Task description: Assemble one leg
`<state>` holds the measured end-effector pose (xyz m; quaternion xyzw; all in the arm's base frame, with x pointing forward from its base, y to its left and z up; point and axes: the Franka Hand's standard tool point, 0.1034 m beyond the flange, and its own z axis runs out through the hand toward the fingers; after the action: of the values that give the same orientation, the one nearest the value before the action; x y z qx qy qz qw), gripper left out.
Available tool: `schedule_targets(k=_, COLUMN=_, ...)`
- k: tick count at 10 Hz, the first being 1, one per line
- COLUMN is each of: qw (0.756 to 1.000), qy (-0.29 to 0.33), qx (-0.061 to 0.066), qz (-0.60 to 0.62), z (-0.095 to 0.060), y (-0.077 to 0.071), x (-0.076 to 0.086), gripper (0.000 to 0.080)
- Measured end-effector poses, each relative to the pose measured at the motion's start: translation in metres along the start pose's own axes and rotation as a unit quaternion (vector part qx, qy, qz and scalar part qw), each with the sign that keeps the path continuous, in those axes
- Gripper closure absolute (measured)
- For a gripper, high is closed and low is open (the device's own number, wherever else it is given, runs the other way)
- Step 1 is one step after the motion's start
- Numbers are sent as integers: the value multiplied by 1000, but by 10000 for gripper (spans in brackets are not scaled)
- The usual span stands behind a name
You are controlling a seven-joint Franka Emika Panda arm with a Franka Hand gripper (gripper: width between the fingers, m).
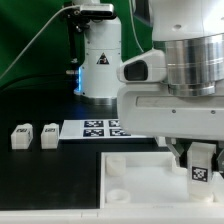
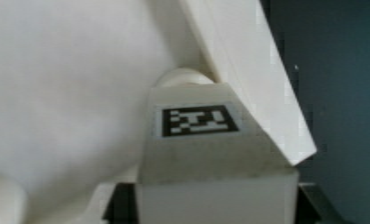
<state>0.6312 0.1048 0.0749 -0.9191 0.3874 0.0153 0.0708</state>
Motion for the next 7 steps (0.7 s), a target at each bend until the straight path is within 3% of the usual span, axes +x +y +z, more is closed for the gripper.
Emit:
schedule_targets(k=2, qw=976, qy=-22, qx=14, qz=218, z=1, y=2, x=-2, gripper=501)
schedule_targets(k=5, qw=925, qy=-39, qx=17, qz=379, z=2, y=1, x=-6, gripper=501)
schedule_targets(k=7, qw=928, qy=-40, qx=16, qz=369, z=2, y=0, x=-8, gripper=501)
